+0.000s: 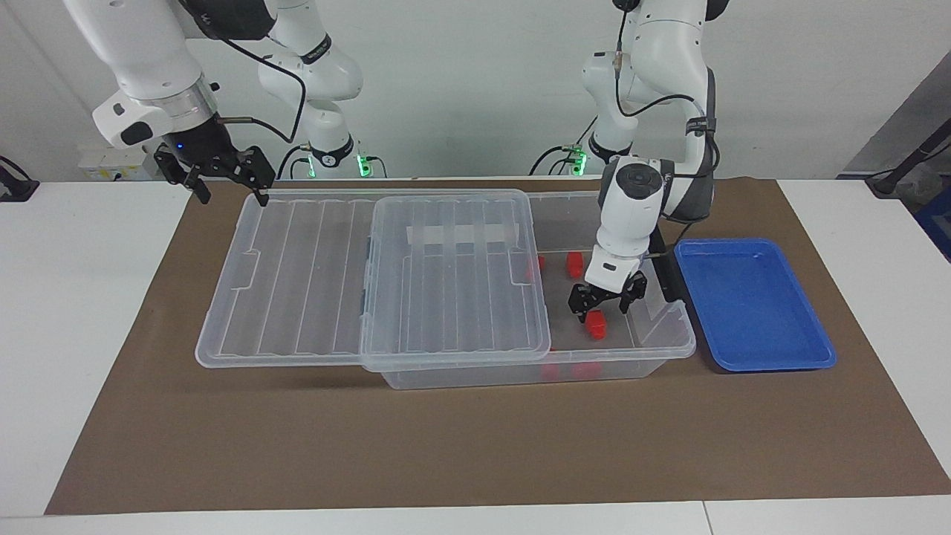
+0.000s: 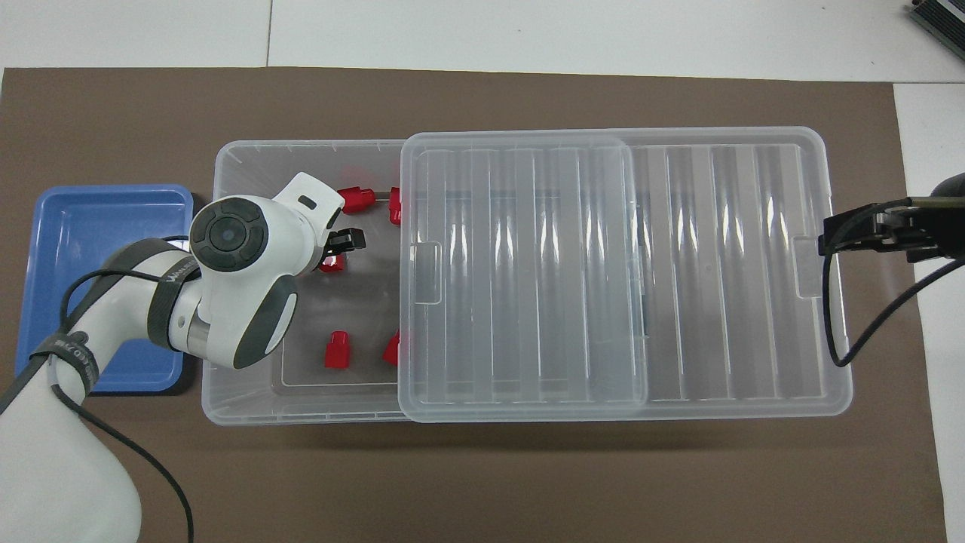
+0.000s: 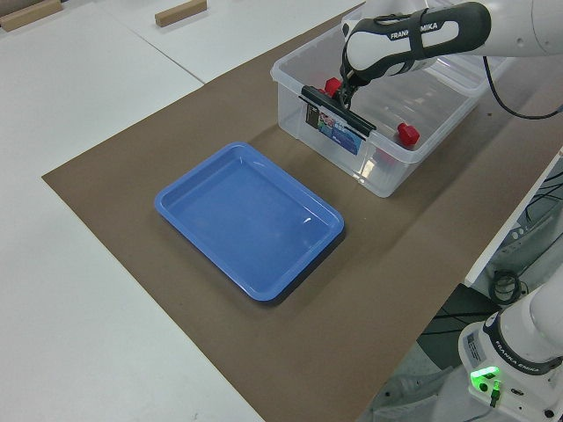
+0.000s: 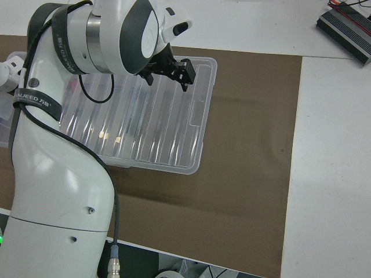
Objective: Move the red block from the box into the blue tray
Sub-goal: 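Grasp the red block with the left gripper and lift it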
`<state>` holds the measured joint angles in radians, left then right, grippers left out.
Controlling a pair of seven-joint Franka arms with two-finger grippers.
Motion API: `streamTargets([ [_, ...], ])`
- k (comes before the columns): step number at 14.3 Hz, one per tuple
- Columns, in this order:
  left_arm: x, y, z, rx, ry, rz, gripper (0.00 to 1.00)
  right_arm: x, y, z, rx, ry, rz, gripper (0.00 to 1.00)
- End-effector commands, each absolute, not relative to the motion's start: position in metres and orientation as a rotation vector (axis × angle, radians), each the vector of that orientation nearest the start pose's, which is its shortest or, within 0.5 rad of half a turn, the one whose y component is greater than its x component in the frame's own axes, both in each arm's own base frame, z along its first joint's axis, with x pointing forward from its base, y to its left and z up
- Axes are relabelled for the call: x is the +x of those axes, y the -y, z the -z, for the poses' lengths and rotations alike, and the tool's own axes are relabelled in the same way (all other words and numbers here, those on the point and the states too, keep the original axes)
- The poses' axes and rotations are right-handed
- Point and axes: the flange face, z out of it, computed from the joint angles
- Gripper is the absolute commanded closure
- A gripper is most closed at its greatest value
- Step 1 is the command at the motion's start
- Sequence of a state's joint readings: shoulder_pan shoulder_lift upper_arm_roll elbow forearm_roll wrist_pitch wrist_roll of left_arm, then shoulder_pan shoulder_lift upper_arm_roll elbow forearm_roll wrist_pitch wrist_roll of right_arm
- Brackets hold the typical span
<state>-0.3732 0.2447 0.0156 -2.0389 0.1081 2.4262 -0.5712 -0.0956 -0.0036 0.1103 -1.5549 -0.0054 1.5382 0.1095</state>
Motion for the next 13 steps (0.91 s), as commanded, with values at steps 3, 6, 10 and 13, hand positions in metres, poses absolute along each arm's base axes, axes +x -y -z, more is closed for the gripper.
streamTargets([
  [3,0.564,0.213,-0.32,-3.093,0.075,0.272,0.0,0.545,-0.005,-0.626,-3.145,-0.186,-0.026,0.0],
  [6,0.564,0.212,-0.318,-3.09,0.029,0.264,0.0,0.544,-0.006,-0.627,-3.145,-0.186,-0.021,0.0],
  [10,0.559,0.215,-0.3,-3.102,0.015,0.285,0.0,0.544,-0.005,-0.627,-3.145,-0.189,-0.021,0.0],
  [13,0.558,0.215,-0.299,-3.101,0.015,0.283,0.06,0.544,-0.005,-0.626,-3.145,-0.184,-0.024,0.0],
])
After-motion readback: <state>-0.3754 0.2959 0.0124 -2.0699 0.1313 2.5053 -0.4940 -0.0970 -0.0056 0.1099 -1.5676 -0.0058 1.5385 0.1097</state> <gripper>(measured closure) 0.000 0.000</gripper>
